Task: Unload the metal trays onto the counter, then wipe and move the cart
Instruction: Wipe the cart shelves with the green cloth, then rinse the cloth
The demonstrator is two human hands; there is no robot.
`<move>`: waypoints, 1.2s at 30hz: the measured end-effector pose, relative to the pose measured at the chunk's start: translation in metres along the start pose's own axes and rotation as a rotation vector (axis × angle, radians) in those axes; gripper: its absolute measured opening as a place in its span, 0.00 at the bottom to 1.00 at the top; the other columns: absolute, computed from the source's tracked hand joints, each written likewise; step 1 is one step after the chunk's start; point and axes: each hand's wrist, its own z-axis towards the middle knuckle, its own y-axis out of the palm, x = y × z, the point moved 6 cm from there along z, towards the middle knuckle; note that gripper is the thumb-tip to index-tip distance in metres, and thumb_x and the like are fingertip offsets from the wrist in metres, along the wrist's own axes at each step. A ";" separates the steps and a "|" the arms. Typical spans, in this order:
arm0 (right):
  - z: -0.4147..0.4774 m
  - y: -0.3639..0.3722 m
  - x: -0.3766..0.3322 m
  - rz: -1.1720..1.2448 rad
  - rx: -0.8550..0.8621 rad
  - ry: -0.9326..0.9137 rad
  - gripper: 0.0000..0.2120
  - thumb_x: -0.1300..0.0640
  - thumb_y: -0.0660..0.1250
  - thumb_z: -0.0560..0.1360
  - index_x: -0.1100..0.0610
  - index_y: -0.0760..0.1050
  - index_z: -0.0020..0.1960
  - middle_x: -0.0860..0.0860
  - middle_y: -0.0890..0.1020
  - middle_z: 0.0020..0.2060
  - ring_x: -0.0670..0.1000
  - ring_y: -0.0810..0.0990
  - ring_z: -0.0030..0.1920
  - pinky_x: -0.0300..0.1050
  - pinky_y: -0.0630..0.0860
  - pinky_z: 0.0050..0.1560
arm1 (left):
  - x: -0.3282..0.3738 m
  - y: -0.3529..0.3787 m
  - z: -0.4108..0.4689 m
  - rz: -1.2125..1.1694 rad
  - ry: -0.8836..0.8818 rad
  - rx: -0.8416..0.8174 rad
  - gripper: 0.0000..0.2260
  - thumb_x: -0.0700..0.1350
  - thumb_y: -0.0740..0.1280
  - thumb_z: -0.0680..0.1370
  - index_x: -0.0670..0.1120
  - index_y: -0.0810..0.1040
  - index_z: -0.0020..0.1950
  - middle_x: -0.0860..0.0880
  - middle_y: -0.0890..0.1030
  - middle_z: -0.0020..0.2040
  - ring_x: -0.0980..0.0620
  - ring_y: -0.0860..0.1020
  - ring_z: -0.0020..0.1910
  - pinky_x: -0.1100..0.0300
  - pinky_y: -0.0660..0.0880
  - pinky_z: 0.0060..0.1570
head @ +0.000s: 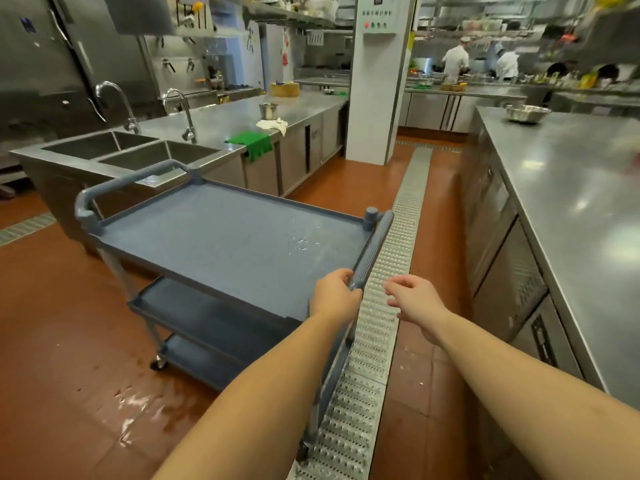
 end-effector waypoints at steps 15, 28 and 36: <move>0.125 0.041 -0.001 -1.078 -0.174 -0.549 0.24 0.59 0.62 0.76 0.52 0.64 0.72 0.47 0.66 0.70 0.54 0.71 0.66 0.51 0.75 0.57 | -0.020 0.054 0.098 0.305 -0.037 -0.053 0.11 0.46 0.69 0.74 0.44 0.76 0.54 0.44 0.81 0.50 0.42 0.79 0.48 0.51 0.78 0.46; 0.156 0.080 -0.017 -1.412 -0.277 -0.883 0.15 0.58 0.61 0.70 0.45 0.77 0.53 0.43 0.80 0.52 0.50 0.78 0.55 0.44 0.70 0.45 | -0.027 0.043 0.106 0.451 -0.045 -0.114 0.13 0.47 0.73 0.70 0.45 0.77 0.52 0.44 0.81 0.45 0.42 0.77 0.41 0.55 0.74 0.38; 0.109 0.142 -0.053 -1.477 -0.380 -1.006 0.10 0.53 0.61 0.75 0.48 0.78 0.53 0.45 0.80 0.49 0.53 0.76 0.53 0.44 0.63 0.42 | -0.062 -0.020 0.082 0.540 -0.077 -0.120 0.12 0.49 0.71 0.70 0.45 0.78 0.50 0.44 0.80 0.44 0.42 0.79 0.44 0.56 0.72 0.38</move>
